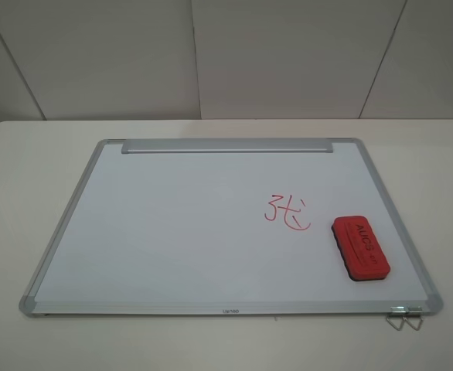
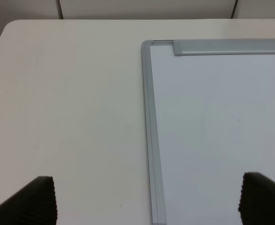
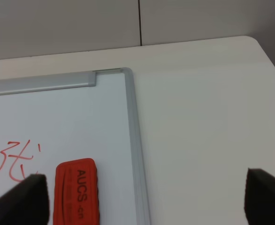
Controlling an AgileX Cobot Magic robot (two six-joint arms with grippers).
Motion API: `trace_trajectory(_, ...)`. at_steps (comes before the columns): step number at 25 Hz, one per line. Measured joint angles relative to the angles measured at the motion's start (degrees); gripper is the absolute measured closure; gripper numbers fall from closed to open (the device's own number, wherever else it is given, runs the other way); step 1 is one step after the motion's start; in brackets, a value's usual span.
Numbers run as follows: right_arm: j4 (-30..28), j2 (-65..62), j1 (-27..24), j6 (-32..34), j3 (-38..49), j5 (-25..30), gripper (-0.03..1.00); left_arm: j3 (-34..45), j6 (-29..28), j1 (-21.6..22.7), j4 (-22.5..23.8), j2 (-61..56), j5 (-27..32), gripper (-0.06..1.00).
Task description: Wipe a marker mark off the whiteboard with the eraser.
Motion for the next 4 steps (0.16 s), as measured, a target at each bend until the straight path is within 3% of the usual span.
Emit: trace_trajectory(4,0.00,0.00,0.00,0.00,0.00,0.00,0.23,0.00,0.00,0.00,0.00,0.00,0.00,0.17)
